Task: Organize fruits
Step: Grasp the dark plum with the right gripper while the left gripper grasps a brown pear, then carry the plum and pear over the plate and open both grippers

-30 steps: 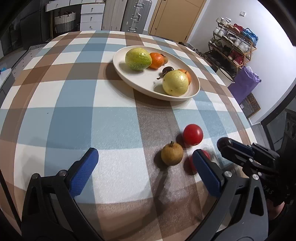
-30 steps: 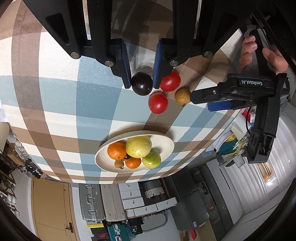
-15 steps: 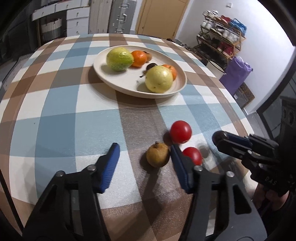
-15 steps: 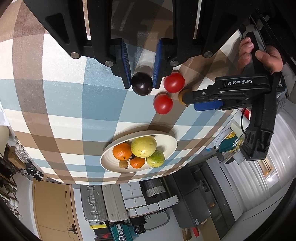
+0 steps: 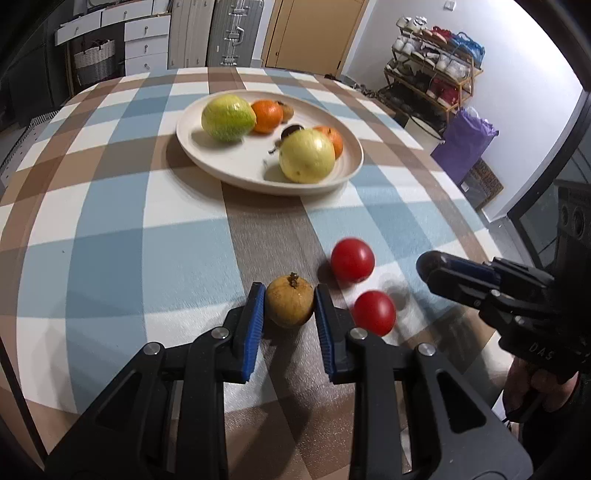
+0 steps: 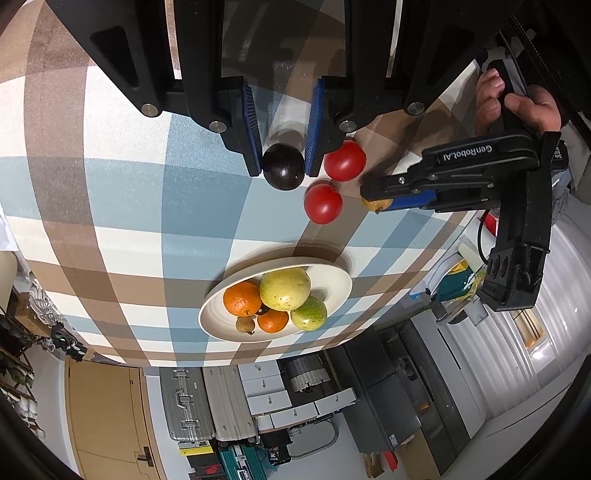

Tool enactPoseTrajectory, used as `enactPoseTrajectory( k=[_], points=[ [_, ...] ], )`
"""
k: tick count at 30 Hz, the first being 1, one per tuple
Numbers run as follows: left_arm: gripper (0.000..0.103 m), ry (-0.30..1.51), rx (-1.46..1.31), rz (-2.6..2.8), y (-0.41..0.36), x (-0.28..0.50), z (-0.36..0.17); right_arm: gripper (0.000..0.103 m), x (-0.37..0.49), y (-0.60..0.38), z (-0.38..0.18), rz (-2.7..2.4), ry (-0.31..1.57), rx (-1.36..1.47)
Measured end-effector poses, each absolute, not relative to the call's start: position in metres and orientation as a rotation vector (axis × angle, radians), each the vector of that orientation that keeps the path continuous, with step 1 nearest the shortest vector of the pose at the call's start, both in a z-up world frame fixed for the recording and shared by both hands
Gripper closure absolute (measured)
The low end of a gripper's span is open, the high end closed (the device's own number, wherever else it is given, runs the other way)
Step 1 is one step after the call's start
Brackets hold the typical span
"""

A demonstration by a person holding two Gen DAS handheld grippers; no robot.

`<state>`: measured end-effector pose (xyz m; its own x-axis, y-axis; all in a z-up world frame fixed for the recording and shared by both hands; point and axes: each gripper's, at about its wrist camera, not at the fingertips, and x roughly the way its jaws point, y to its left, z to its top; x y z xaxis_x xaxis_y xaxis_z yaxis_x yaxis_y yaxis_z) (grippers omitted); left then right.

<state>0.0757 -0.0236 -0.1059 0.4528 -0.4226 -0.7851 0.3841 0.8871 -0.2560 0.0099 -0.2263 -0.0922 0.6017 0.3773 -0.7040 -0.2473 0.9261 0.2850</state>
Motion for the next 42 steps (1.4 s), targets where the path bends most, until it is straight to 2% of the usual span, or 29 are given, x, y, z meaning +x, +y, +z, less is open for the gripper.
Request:
enactPoseTrajectory(
  k=[26,33,42],
  points=[
    [0.079,0.951,-0.078,-0.490,-0.036,0.185,-0.056,0.079,0.112,-0.211,-0.046,0.458,0.774,0.230],
    [0.079,0.973,-0.069,-0.493,-0.045,0.216,-0.059,0.079,0.150,-0.212,-0.037,0.452,0.767,0.245],
    [0.079,1.033,-0.065,-0.509,-0.053,0.240,-0.081,0.079,0.193,-0.212,-0.057,0.441,0.844,0.284]
  ],
)
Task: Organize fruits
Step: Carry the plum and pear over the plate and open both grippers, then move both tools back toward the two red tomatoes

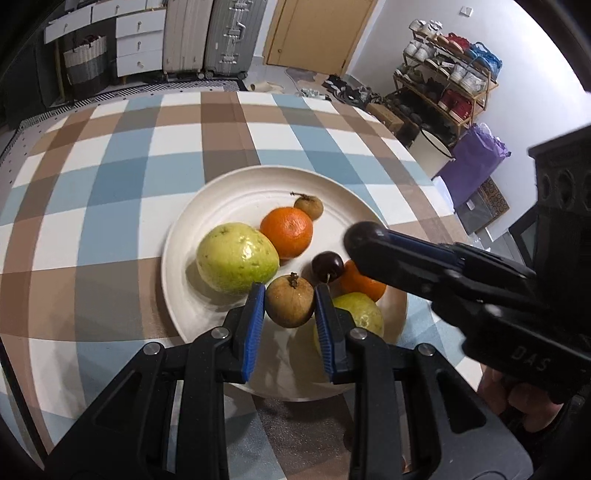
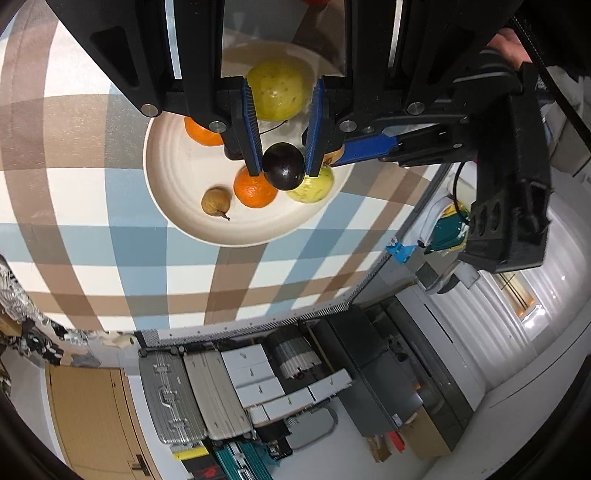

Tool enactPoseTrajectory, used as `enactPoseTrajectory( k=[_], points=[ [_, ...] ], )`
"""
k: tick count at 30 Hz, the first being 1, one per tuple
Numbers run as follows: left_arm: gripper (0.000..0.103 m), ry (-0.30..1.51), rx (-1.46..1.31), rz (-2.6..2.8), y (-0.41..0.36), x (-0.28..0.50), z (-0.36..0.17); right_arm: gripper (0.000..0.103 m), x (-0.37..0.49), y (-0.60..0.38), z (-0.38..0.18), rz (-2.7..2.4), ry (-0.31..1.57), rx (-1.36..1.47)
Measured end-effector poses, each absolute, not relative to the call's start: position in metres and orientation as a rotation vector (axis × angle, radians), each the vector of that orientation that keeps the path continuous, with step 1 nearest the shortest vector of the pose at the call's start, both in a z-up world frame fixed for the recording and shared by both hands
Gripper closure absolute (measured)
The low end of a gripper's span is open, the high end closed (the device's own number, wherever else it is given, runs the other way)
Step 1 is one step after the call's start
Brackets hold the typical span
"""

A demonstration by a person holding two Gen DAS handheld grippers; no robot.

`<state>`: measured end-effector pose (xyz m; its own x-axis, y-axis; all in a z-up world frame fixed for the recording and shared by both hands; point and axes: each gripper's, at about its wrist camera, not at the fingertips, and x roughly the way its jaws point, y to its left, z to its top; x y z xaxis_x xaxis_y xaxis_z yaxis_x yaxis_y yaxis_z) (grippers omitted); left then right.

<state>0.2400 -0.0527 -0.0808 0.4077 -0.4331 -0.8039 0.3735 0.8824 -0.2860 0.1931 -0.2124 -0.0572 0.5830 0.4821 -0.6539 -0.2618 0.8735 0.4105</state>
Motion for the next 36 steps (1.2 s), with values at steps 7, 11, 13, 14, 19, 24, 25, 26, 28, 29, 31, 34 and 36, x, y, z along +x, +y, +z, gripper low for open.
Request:
enactPoseTrajectory(
  k=[7,11,13,14,19,24,25,26,28,29,31,34,36],
  points=[
    [0.079,1.043,-0.046,-0.522,-0.060,0.242,-0.091,0.079,0.202,-0.208,-0.074,0.438,0.892,0.293],
    [0.075,1.031,-0.029,-0.525,-0.063,0.240,-0.088,0.058,0.201,-0.212,-0.074,0.425,0.885,0.309],
    [0.073,1.026,-0.027,-0.527,-0.063,0.237,-0.085,0.054,0.198,-0.216,-0.071,0.419,0.869,0.323],
    [0.073,1.020,-0.031,-0.529,-0.062,0.235,-0.084,0.054,0.196,-0.218,-0.069,0.412,0.860,0.326],
    [0.063,0.994,-0.041,-0.534,-0.056,0.224,-0.075,0.052,0.184,-0.230,-0.057,0.392,0.816,0.347],
    [0.052,0.963,-0.050,-0.527,-0.049,0.210,-0.065,0.046,0.169,-0.239,-0.048,0.361,0.791,0.351],
    [0.050,0.956,-0.051,-0.523,-0.048,0.206,-0.062,0.044,0.165,-0.240,-0.046,0.357,0.785,0.356],
    [0.045,0.946,-0.049,-0.513,-0.046,0.203,-0.059,0.042,0.161,-0.241,-0.043,0.355,0.779,0.358],
    [0.041,0.930,-0.050,-0.503,-0.043,0.196,-0.055,0.040,0.155,-0.241,-0.039,0.354,0.768,0.348],
    [0.039,0.922,-0.050,-0.499,-0.041,0.191,-0.052,0.040,0.150,-0.241,-0.036,0.353,0.761,0.337],
    [0.035,0.915,-0.047,-0.490,-0.038,0.184,-0.049,0.038,0.141,-0.241,-0.031,0.354,0.749,0.324],
    [0.027,0.903,-0.046,-0.476,-0.034,0.172,-0.045,0.031,0.128,-0.242,-0.025,0.348,0.734,0.319],
    [0.020,0.889,-0.034,-0.440,-0.032,0.165,-0.044,0.027,0.119,-0.243,-0.022,0.345,0.723,0.314]
  ],
)
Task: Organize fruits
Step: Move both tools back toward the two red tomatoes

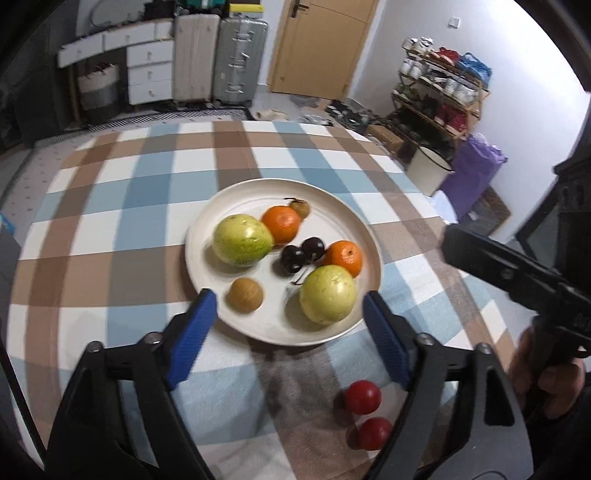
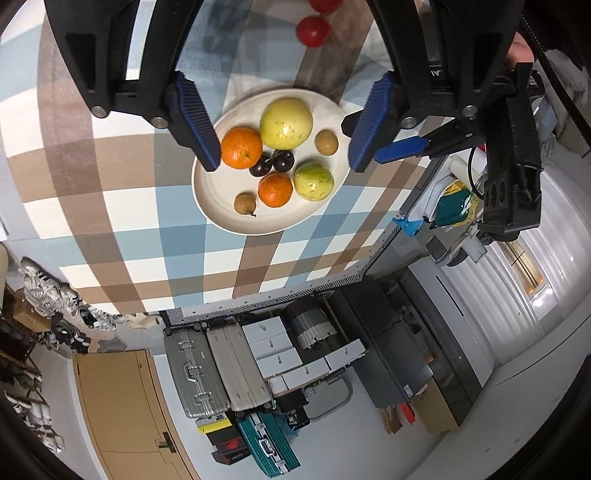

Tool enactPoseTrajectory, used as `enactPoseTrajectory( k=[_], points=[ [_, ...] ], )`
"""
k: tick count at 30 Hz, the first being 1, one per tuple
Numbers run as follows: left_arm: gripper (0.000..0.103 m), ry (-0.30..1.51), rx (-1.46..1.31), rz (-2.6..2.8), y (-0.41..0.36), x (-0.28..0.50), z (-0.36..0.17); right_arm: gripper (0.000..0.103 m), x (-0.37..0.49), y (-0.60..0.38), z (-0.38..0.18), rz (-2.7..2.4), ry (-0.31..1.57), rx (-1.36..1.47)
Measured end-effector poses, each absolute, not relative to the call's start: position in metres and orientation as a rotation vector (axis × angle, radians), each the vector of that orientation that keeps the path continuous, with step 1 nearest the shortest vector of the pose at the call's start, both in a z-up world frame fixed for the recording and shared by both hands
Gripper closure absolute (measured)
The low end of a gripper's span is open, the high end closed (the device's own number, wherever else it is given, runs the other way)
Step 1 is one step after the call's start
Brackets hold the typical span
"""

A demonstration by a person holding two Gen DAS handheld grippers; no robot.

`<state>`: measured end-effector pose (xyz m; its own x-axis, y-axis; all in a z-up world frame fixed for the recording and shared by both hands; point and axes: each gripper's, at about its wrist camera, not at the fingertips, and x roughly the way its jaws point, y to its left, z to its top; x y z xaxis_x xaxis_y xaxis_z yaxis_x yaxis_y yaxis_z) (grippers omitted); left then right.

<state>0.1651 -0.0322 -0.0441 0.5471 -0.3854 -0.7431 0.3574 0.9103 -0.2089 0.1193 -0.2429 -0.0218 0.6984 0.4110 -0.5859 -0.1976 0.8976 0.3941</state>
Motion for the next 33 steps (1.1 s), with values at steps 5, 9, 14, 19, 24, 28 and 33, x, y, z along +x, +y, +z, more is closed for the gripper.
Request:
enactPoseTrajectory(
  k=[5,9,14,19,24,28,33],
  points=[
    [0.017,0.892,-0.033,-0.414,-0.027,0.147,-0.046,0.027,0.099,-0.243,-0.018,0.346,0.713,0.296],
    [0.001,0.884,-0.029,-0.411,-0.025,0.127,-0.045,0.027,0.084,-0.243,-0.015,0.344,0.706,0.288],
    [0.001,0.886,-0.029,-0.411,-0.024,0.108,-0.046,0.025,0.068,-0.243,-0.014,0.333,0.708,0.276],
    [0.001,0.897,-0.038,-0.414,-0.023,0.088,-0.050,0.021,0.051,-0.241,-0.014,0.328,0.707,0.267],
    [0.001,0.935,-0.028,-0.449,-0.031,0.072,-0.064,0.019,0.039,-0.241,-0.014,0.320,0.705,0.264],
    [0.001,0.959,-0.014,-0.477,-0.041,0.062,-0.076,0.016,0.030,-0.239,-0.016,0.311,0.712,0.259],
    [0.001,0.988,-0.007,-0.495,-0.053,0.056,-0.088,0.016,0.023,-0.240,-0.022,0.306,0.728,0.261]
  ],
)
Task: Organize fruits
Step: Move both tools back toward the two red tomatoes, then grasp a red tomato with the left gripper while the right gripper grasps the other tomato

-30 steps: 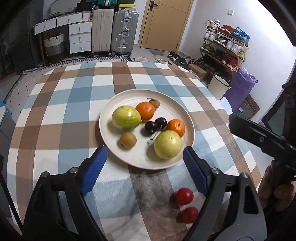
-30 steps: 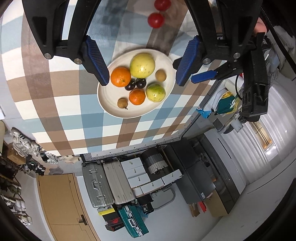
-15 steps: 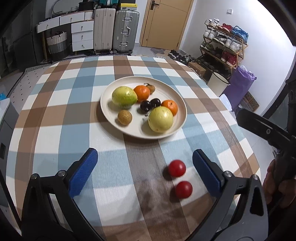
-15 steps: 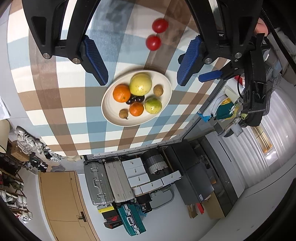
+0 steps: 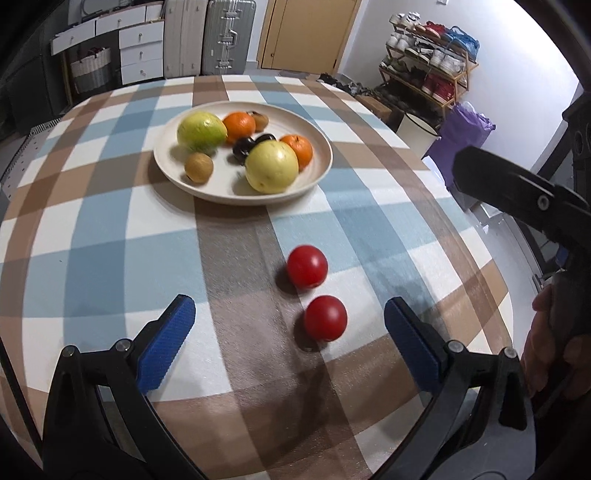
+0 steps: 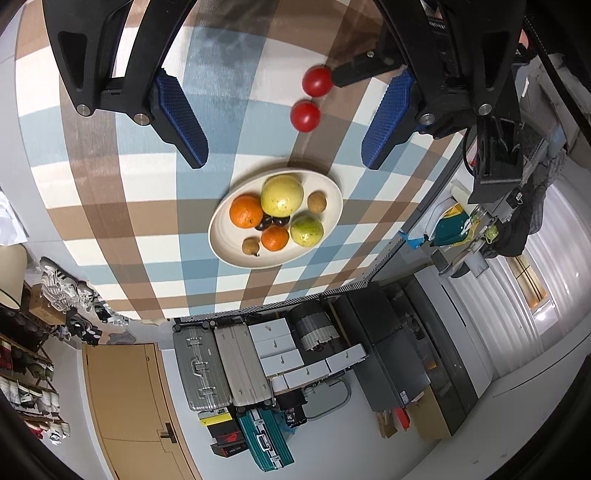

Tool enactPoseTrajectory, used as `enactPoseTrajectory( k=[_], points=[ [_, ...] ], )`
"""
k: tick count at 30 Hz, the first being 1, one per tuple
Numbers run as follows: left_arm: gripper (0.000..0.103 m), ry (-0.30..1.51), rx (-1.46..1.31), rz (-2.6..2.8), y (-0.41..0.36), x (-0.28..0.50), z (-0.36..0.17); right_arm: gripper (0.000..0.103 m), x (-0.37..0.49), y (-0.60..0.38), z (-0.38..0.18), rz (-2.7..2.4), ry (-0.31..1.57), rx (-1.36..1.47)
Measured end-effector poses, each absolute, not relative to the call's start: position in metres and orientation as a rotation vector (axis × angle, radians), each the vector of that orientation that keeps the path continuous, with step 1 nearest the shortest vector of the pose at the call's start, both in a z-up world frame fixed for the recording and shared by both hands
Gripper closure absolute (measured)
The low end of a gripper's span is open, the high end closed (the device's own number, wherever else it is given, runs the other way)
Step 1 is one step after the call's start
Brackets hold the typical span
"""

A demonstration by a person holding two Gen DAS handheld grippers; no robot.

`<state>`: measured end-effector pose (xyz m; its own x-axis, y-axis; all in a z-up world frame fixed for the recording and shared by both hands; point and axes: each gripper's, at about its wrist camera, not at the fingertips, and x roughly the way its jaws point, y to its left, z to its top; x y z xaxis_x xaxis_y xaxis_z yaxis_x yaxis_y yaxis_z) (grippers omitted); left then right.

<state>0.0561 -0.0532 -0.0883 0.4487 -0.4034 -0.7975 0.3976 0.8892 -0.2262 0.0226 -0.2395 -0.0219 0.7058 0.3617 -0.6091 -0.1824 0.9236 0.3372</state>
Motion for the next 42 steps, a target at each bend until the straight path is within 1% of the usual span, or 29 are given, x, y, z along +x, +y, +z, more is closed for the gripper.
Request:
enactPoseTrajectory(
  k=[2,4,6,7,10,12,13,14,15,17,21,28,40,42],
  points=[
    [0.002,1.005,-0.005,-0.497,-0.057,0.057,-0.093,0.016,0.022,-0.240,-0.025,0.305,0.733,0.265],
    [0.008,1.020,0.002,-0.500,-0.059,0.060,-0.097,0.016,0.020,-0.241,-0.027,0.303,0.740,0.268],
    [0.019,1.039,0.000,-0.514,-0.061,0.060,-0.101,0.016,0.020,-0.241,-0.030,0.300,0.747,0.270],
    [0.020,1.044,0.001,-0.518,-0.063,0.060,-0.103,0.016,0.020,-0.242,-0.030,0.301,0.750,0.272],
    [0.031,1.044,0.004,-0.534,-0.065,0.058,-0.105,0.016,0.019,-0.243,-0.034,0.298,0.757,0.280],
    [0.047,1.047,0.011,-0.555,-0.068,0.056,-0.106,0.016,0.020,-0.244,-0.036,0.298,0.765,0.285],
    [0.051,1.050,0.015,-0.562,-0.068,0.056,-0.107,0.016,0.021,-0.244,-0.037,0.299,0.767,0.289],
    [0.063,1.053,0.011,-0.570,-0.069,0.055,-0.107,0.016,0.021,-0.244,-0.038,0.300,0.769,0.291],
    [0.079,1.054,-0.003,-0.582,-0.068,0.054,-0.108,0.016,0.022,-0.245,-0.038,0.300,0.771,0.293],
    [0.079,1.045,-0.047,-0.636,-0.065,0.052,-0.106,0.016,0.022,-0.245,-0.039,0.300,0.771,0.296],
    [0.080,1.013,-0.048,-0.671,-0.063,0.047,-0.100,0.016,0.022,-0.246,-0.040,0.298,0.776,0.298],
    [0.080,1.019,-0.066,-0.657,-0.052,0.047,-0.099,0.016,0.024,-0.249,-0.047,0.298,0.794,0.318],
    [0.080,0.955,-0.123,-0.549,0.004,0.056,-0.082,0.016,0.032,-0.237,-0.063,0.310,0.835,0.290],
    [0.080,0.944,-0.128,-0.531,0.013,0.058,-0.079,0.017,0.035,-0.232,-0.067,0.312,0.845,0.279]
  ],
)
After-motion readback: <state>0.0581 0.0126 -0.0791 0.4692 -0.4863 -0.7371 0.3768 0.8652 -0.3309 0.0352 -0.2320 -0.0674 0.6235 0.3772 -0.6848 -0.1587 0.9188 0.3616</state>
